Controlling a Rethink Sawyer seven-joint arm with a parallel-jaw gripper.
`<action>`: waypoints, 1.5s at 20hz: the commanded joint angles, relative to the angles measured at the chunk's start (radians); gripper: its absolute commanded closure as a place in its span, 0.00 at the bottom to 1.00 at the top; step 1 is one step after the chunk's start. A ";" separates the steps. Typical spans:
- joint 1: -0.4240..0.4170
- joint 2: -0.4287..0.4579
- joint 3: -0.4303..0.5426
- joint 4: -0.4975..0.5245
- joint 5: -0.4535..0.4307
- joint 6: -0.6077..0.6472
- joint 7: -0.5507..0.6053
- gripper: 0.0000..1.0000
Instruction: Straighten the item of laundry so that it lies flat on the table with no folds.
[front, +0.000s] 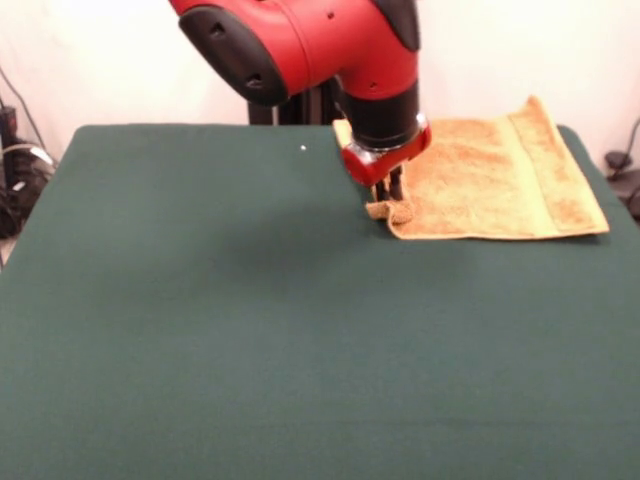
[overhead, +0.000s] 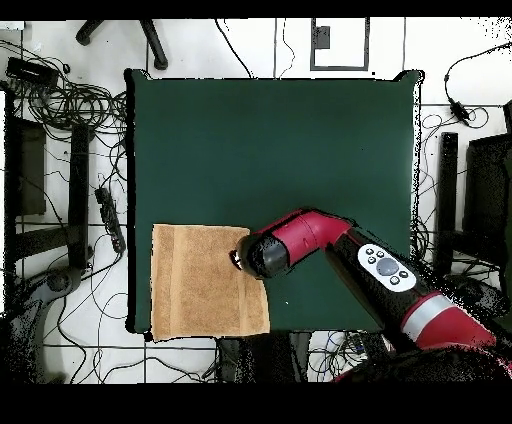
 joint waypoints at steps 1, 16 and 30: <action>0.033 0.034 0.119 -0.151 -0.016 0.095 -0.420 1.00; 0.035 0.047 0.128 -0.223 -0.006 0.169 -0.489 1.00; 0.038 0.110 0.136 -0.358 -0.011 0.237 -0.631 1.00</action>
